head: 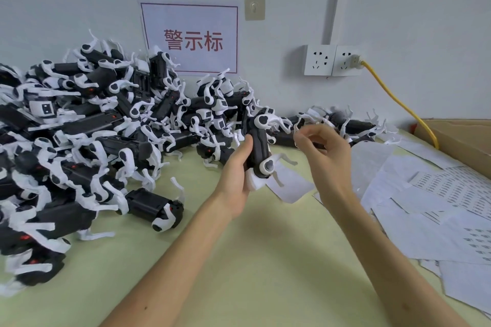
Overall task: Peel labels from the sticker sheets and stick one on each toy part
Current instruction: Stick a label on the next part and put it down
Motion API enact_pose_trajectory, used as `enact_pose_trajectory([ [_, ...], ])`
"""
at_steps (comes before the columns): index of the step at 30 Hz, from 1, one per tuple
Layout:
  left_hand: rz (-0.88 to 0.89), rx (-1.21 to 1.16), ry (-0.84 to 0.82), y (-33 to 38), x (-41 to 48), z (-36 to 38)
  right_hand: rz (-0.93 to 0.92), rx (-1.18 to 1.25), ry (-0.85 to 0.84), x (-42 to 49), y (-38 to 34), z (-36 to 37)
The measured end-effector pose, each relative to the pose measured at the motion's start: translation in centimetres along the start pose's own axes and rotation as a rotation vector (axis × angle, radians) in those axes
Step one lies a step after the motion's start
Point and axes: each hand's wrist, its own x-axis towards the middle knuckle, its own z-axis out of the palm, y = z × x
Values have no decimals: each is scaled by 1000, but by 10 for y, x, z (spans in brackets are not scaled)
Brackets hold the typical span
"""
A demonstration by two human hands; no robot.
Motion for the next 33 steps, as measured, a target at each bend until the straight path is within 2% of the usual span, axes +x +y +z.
enact_pose_trajectory([
  [2,-6,28,47,0,1,0,43,56,-58,-1,0,-4],
  [5,8,65,33,-1,-1,2,151,190,-200,-2,-2,-11],
  [8,38,108,19,0,-2,4,221,178,-273,-3,-2,-14],
  [14,88,219,-7,-5,-6,8,234,151,-275,-5,-6,-13],
  [33,175,291,-23,-10,-7,10,117,4,-204,-6,-1,-8],
])
